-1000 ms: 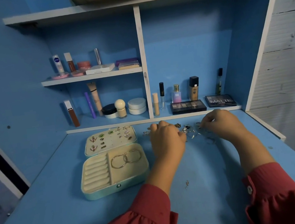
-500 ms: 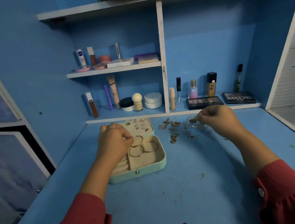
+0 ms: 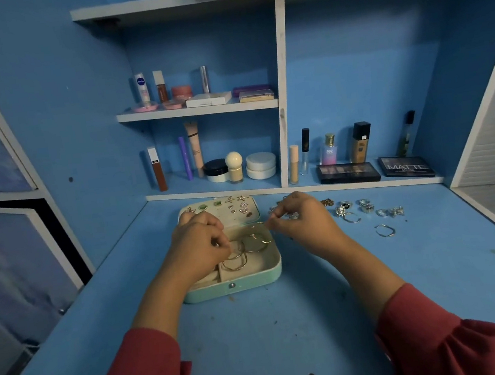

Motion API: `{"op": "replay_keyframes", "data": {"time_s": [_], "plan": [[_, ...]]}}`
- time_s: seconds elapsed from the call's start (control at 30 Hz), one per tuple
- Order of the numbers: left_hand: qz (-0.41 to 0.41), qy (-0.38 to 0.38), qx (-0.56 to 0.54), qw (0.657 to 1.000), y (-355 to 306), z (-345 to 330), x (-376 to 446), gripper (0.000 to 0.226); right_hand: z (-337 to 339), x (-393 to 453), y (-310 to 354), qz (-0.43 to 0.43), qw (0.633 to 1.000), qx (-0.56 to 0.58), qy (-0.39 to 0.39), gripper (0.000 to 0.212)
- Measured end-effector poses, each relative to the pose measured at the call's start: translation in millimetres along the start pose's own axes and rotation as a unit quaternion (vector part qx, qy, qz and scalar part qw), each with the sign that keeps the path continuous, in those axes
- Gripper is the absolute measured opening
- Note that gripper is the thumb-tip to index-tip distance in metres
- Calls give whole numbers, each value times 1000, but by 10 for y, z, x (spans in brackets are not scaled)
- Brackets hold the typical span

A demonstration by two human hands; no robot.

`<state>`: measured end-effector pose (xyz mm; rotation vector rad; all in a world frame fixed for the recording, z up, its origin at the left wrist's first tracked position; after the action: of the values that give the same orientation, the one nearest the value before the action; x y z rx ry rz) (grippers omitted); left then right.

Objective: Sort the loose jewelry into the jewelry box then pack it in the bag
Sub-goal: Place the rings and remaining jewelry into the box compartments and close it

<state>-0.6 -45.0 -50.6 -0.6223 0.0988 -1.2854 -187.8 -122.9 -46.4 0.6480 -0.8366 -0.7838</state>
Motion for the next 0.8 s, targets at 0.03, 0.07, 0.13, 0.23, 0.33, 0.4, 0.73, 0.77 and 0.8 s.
{"op": "replay_keyframes", "data": {"time_s": [0.03, 0.07, 0.13, 0.23, 0.33, 0.4, 0.73, 0.77, 0.8], "plan": [[0, 0, 2, 1000, 1, -2, 0, 7, -23, 8, 31, 19, 1000, -22, -6, 25], [0, 1, 3, 1000, 3, -2, -1, 8, -57, 12, 53, 35, 998, -44, -3, 22], [2, 1, 3, 1000, 1, 2, -5, 11, -119, 10, 93, 61, 992, -104, 21, 8], [3, 1, 5, 1000, 2, 9, -8, 12, -188, -10, 132, 88, 973, -202, 65, 14], [7, 5, 0, 1000, 12, 11, -15, 15, -230, -33, 164, 111, 956, -260, 82, 16], [6, 5, 1, 1000, 11, 11, -24, 17, -240, -43, 169, 119, 948, -281, 85, 17], [6, 4, -4, 1000, 3, 17, -48, 32, -261, -68, 186, 144, 935, -312, 86, 18], [7, 5, -4, 1000, 3, 19, -49, 32, -262, -67, 182, 144, 935, -313, 86, 19], [8, 5, -4, 1000, 3, 20, -48, 32, -262, -66, 180, 144, 934, -314, 86, 19]]}}
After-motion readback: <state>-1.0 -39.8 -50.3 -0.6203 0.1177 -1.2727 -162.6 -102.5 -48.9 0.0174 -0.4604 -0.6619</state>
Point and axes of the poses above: each hand's wrist, its own x-axis towards the middle knuckle, its own z-axis out of the back of the hand, y = z × x, the point moved 5 cm from there along x, towards the middle knuckle, and after that the axes turned 8 degrees about z, right-handed, at the moved point
